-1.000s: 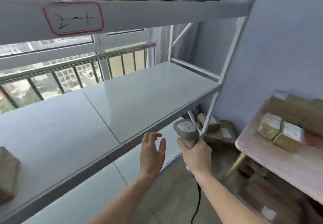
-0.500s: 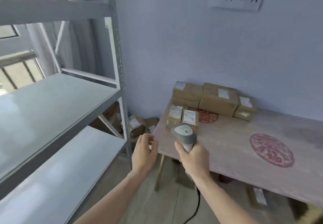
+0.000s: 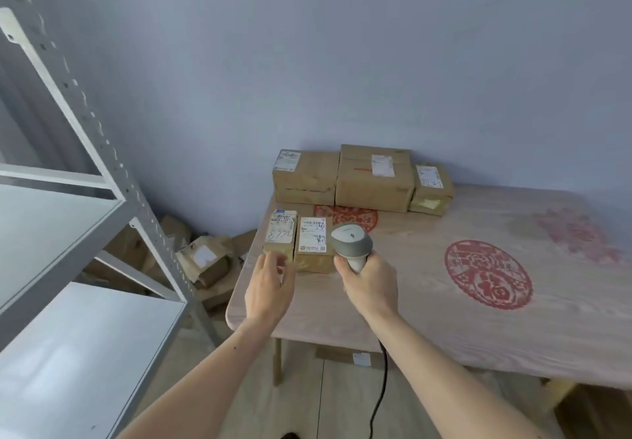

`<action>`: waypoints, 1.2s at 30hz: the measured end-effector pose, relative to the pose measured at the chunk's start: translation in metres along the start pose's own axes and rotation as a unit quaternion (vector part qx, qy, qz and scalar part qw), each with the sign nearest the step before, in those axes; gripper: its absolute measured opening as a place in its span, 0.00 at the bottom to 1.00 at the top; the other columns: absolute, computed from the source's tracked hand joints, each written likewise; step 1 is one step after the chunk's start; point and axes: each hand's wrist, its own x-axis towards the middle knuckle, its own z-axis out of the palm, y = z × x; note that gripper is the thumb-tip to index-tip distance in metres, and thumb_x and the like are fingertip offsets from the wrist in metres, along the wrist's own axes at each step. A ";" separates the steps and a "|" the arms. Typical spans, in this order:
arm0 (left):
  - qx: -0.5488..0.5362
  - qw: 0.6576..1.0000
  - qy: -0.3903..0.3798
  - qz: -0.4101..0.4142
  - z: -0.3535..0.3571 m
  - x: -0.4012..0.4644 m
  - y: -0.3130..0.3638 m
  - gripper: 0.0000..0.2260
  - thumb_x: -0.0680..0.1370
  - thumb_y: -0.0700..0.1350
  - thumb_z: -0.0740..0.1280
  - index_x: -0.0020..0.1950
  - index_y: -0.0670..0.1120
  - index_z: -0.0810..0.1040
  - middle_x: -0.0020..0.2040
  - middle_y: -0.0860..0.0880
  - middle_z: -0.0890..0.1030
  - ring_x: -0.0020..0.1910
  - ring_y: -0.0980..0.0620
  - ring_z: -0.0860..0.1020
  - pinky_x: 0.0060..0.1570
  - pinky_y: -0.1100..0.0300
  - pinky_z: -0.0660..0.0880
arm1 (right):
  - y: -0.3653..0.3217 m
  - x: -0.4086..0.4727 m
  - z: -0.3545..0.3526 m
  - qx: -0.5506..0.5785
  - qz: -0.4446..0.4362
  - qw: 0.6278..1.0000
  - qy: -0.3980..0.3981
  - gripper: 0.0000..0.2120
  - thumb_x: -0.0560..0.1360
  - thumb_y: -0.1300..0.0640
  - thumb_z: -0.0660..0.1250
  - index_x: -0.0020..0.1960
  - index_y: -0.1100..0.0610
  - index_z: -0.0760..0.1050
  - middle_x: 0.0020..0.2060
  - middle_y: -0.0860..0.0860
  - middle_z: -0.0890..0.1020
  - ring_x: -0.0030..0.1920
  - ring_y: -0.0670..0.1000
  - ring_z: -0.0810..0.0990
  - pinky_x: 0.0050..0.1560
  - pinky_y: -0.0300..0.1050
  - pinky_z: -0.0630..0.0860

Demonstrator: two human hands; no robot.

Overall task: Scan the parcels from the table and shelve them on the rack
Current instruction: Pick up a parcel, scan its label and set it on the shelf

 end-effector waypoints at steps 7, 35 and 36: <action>0.037 0.998 -0.054 -0.018 0.039 0.089 -0.022 0.11 0.82 0.53 0.63 0.60 0.49 0.74 0.56 0.53 0.76 0.51 0.53 0.77 0.47 0.55 0.75 | -0.001 0.077 0.038 -0.036 0.037 0.999 -0.007 0.11 0.75 0.44 0.70 0.44 0.52 0.76 0.34 0.45 0.79 0.36 0.50 0.78 0.31 0.41 0.68; 0.122 0.968 -0.078 -0.205 0.158 0.119 -0.028 0.14 0.81 0.54 0.63 0.58 0.46 0.79 0.56 0.48 0.78 0.54 0.46 0.78 0.45 0.55 0.72 | 0.090 0.200 0.099 -0.088 0.128 0.979 -0.131 0.15 0.74 0.44 0.72 0.46 0.56 0.79 0.40 0.53 0.84 0.42 0.58 0.83 0.35 0.44 0.73; 0.121 0.967 -0.075 -0.213 0.162 0.117 -0.025 0.15 0.81 0.55 0.63 0.60 0.46 0.78 0.56 0.48 0.78 0.55 0.45 0.78 0.46 0.54 0.72 | 0.094 0.202 0.095 -0.092 0.127 0.978 -0.138 0.15 0.74 0.44 0.72 0.46 0.56 0.79 0.40 0.52 0.84 0.42 0.58 0.83 0.35 0.44 0.74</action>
